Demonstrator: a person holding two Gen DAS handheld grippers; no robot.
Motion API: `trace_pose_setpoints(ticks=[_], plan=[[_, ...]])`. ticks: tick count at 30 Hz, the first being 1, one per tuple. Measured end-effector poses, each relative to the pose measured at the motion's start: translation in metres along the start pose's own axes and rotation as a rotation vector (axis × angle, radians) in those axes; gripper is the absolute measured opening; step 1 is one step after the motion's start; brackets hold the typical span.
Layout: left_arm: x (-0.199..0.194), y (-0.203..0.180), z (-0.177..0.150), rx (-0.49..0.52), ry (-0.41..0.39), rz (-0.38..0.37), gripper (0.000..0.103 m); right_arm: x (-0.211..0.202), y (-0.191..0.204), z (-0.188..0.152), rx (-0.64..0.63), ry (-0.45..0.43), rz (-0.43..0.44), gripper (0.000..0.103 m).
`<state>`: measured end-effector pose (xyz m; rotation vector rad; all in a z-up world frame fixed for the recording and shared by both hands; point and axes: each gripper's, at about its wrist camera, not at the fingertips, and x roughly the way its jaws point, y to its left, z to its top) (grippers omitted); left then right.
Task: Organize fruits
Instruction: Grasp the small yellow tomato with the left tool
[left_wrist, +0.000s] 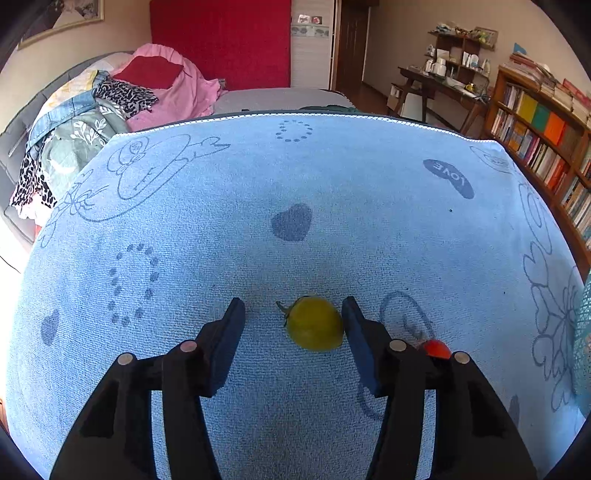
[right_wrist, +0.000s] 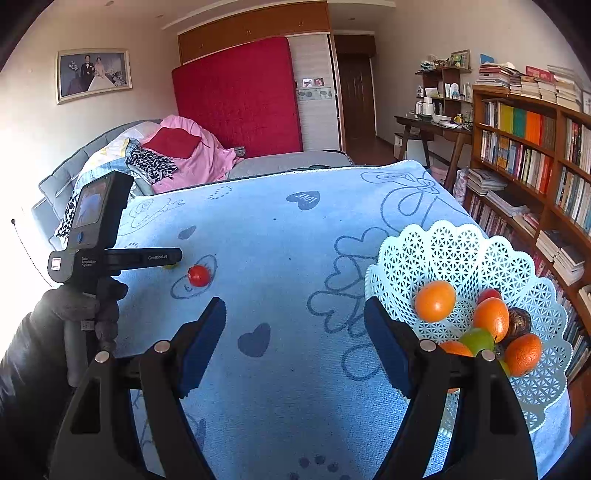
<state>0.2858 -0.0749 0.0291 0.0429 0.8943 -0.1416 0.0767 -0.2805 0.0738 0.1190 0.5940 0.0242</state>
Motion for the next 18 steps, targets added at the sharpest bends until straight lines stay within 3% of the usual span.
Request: trace_pose_setpoints(ticks=[7,18], plan=[[0.003,0.001,-0.001,0.008,-0.025,-0.031,0.038,0.010,0.007,0.000,-0.010,0.017,0.004,0.079],[-0.013,0.002,-0.004,0.015,-0.081,-0.042,0.038,0.026,0.031,0.007,-0.058,0.036,0.023,0.079]])
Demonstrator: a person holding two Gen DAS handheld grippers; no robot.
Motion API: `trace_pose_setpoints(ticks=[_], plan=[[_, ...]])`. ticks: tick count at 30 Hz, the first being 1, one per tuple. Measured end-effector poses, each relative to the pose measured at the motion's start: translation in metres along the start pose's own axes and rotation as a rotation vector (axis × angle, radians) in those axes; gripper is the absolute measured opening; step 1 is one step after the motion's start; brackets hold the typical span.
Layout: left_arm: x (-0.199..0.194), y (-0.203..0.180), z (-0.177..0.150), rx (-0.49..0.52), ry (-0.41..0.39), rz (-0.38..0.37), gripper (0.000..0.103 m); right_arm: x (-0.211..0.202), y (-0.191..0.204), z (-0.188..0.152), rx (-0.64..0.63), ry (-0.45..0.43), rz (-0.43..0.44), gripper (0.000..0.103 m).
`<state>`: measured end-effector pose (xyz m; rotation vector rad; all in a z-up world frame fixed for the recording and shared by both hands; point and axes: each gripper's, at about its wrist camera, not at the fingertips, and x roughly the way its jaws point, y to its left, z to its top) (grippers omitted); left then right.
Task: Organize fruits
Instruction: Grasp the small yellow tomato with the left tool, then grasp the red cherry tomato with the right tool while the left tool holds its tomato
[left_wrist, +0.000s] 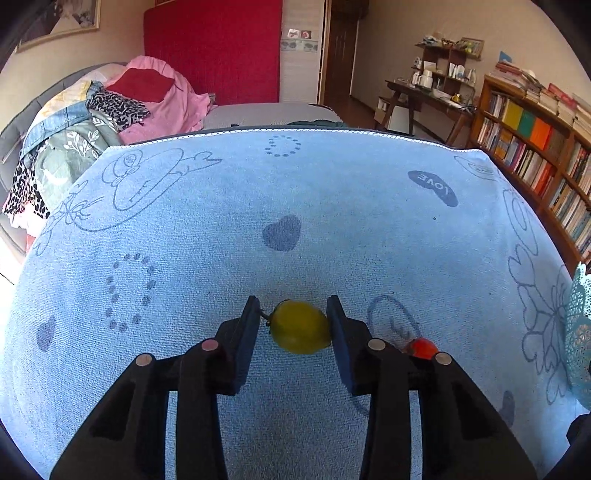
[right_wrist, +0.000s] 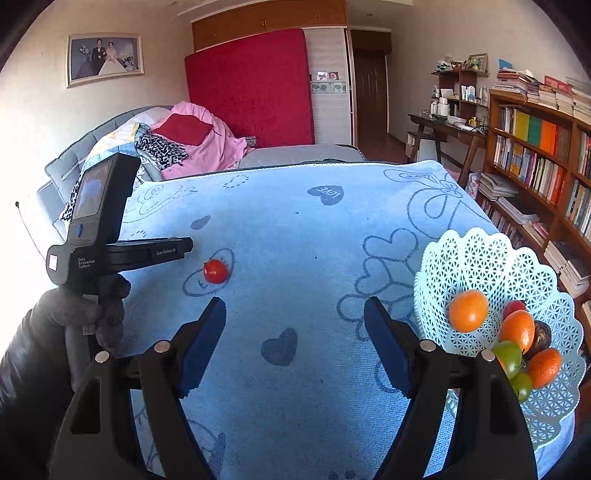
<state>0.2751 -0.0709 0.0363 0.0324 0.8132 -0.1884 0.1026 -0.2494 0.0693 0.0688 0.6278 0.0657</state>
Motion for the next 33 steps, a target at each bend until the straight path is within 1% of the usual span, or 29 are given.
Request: trace_pose_setpoints(ticks=[8,13,16,21,27,29,30,32,33], plan=[[-0.019,0.005,0.003,-0.007,-0.063,0.025,0.038,0.037,0.017,0.014,0.002,0.081,0.069,0.079],[-0.028,0.009,0.005,-0.017,-0.092,0.040,0.038,0.065,0.031,0.025,-0.010,0.111,0.088,0.079],[-0.029,0.010,0.005,-0.023,-0.097,0.040,0.038,0.082,0.042,0.029,-0.028,0.125,0.103,0.079],[-0.030,0.013,0.006,-0.037,-0.097,0.031,0.038,0.107,0.054,0.033,-0.024,0.160,0.123,0.079],[-0.031,0.017,0.008,-0.054,-0.100,0.029,0.038,0.123,0.063,0.034,-0.034,0.179,0.130,0.077],[-0.030,0.018,0.007,-0.060,-0.097,0.028,0.038,0.126,0.065,0.033,-0.042,0.183,0.130,0.075],[-0.030,0.018,0.007,-0.061,-0.095,0.027,0.038,0.128,0.066,0.033,-0.046,0.189,0.129,0.071],[-0.030,0.018,0.007,-0.064,-0.094,0.024,0.038,0.132,0.066,0.032,-0.047,0.201,0.130,0.067],[-0.030,0.018,0.008,-0.065,-0.093,0.024,0.038,0.133,0.066,0.031,-0.048,0.206,0.127,0.062]])
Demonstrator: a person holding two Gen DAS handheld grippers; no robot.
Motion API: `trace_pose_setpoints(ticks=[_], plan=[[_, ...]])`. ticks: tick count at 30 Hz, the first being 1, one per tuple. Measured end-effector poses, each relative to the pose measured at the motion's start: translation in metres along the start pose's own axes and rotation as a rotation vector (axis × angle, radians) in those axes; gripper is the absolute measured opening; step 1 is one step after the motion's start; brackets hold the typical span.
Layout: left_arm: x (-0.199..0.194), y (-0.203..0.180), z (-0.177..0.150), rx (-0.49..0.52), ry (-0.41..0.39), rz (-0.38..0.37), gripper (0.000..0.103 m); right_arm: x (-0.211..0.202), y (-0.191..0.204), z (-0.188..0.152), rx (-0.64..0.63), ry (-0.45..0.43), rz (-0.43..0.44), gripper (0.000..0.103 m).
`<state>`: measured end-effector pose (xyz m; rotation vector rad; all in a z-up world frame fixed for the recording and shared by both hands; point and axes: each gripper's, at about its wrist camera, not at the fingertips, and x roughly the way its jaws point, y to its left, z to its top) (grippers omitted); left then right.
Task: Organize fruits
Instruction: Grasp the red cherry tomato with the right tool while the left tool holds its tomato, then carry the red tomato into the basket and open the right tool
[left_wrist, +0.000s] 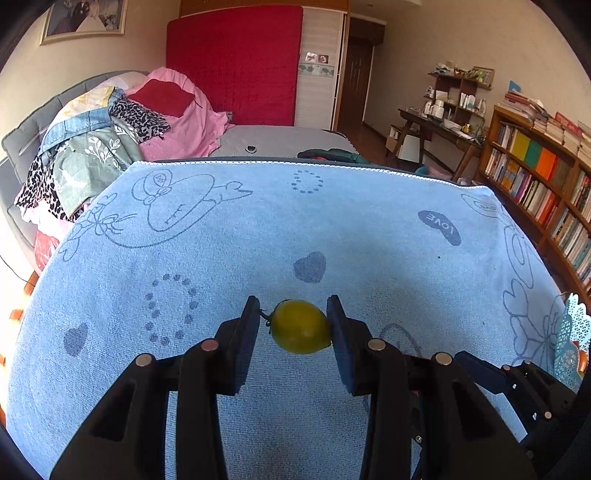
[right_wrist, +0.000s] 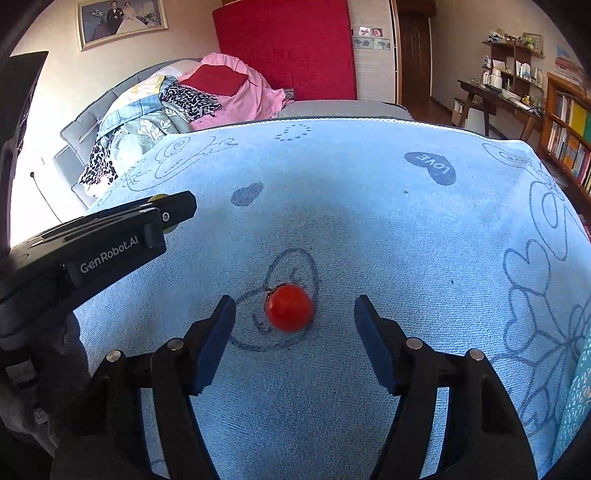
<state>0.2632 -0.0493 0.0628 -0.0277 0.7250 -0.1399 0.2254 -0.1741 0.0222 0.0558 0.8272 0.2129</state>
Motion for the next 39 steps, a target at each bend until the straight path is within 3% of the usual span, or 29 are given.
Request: trace_pose_setpoints(ticks=[13,22,39], plan=[[0.000,0.000,0.000,-0.010,0.003,-0.009,0.038,0.010,-0.001,0.002,-0.005,0.019,0.007,0.028],[-0.005,-0.004,0.000,-0.005,-0.008,-0.024,0.038,-0.007,-0.002,-0.005,0.006,0.001,0.005,0.028],[-0.040,-0.033,0.001,0.052,-0.084,-0.095,0.038,-0.080,-0.021,-0.016,0.076,-0.094,-0.057,0.028]])
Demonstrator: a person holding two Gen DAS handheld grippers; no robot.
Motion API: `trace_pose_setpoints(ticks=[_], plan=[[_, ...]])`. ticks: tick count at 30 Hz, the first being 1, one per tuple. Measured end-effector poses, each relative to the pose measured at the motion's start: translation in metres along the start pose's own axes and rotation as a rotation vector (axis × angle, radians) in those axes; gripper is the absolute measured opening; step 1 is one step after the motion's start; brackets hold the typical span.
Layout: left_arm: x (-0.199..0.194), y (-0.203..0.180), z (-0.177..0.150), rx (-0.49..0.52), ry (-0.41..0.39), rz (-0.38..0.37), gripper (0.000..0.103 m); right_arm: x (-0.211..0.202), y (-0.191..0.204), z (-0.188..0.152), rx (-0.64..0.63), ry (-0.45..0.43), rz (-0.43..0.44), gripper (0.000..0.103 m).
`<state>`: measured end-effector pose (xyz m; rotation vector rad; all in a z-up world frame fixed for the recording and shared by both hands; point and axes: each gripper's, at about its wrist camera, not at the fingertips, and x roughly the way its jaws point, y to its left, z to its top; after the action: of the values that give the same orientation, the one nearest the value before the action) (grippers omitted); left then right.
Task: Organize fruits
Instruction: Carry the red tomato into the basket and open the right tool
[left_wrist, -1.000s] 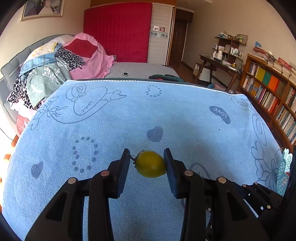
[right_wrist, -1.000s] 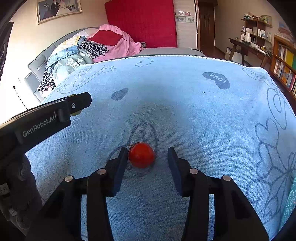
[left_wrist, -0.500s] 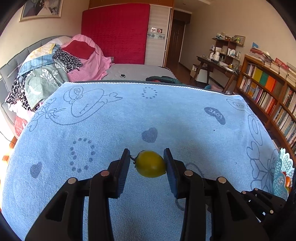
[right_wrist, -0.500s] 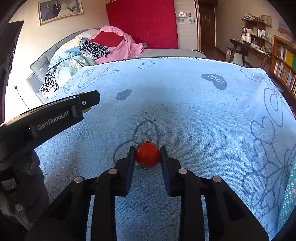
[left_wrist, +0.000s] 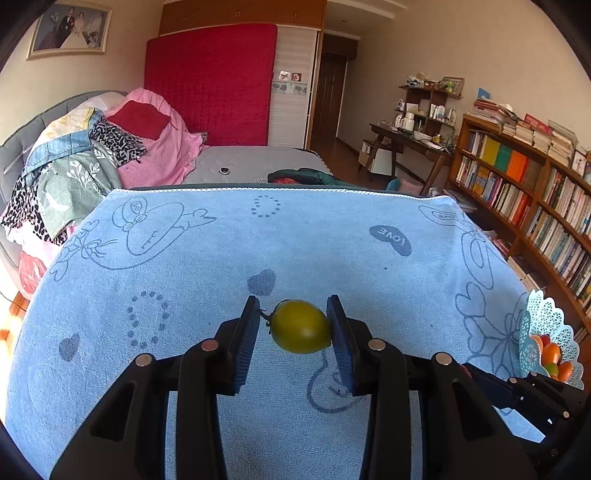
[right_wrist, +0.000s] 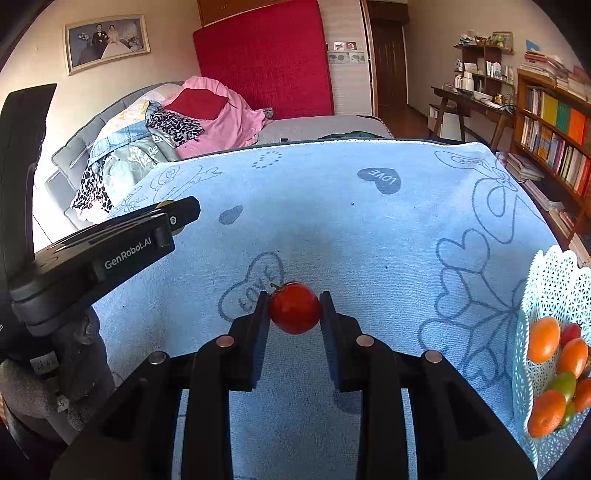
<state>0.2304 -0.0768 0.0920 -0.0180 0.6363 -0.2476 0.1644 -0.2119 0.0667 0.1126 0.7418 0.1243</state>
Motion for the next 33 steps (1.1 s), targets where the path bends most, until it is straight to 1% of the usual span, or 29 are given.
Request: trace_pose_setpoints(ticks=[9,18,33], plan=[[-0.019,-0.033,-0.006,0.079,-0.039,-0.054,0.038,-0.038,-0.022,-0.006,0.059,-0.052,-0.049,0.028],[-0.035,-0.069,-0.017,0.168,-0.070,-0.108,0.038,-0.070,-0.057,-0.020,0.142,-0.084,-0.122,0.028],[-0.045,-0.097,-0.031,0.241,-0.083,-0.148,0.038,-0.108,-0.109,-0.049,0.262,-0.111,-0.230,0.028]])
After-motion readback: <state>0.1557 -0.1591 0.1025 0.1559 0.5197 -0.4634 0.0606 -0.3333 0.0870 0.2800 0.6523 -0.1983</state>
